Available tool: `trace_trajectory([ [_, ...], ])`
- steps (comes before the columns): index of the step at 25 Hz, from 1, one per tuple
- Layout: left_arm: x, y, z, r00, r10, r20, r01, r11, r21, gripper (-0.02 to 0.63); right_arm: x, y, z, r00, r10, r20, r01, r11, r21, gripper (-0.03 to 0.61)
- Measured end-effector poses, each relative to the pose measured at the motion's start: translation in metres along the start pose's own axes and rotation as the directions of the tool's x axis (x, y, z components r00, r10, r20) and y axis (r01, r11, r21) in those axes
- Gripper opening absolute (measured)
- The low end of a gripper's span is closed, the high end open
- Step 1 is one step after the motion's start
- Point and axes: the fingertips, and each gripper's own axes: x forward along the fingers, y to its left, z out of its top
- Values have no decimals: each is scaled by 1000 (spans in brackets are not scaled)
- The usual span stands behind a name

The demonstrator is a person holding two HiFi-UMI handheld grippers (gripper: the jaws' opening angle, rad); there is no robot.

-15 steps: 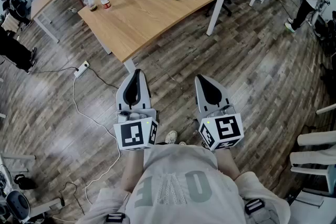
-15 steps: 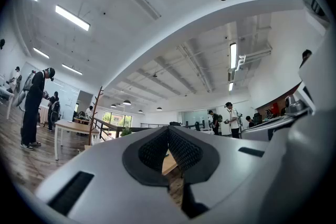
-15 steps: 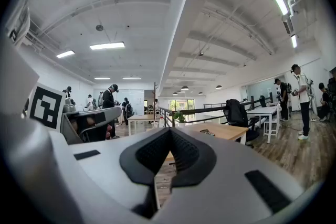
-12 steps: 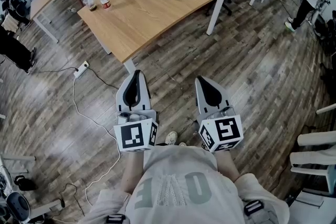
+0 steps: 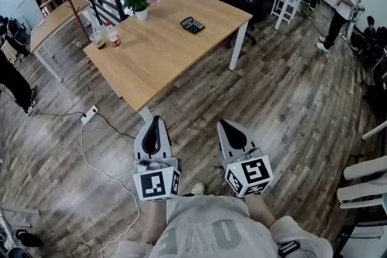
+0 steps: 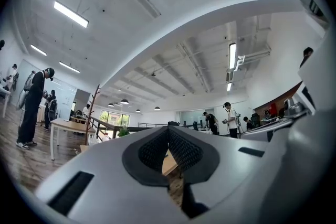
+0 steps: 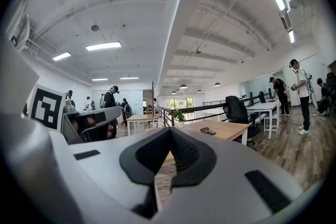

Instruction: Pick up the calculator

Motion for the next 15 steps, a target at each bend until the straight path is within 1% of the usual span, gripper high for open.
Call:
trace_trajectory([
  [6, 18, 6, -8, 1000, -25, -3, 25, 1000, -7, 9, 15, -5, 6, 1000, -12, 27, 12, 1000, 1, 17],
  [11, 37, 14, -11, 999, -44, 9, 44, 999, -32, 9, 25, -17, 8, 998, -55, 29, 55, 998, -20, 17],
  [15, 52, 22, -27, 999, -43, -15, 42, 997, -60, 9, 32, -30, 4, 996, -91, 12, 91, 996, -14, 17],
])
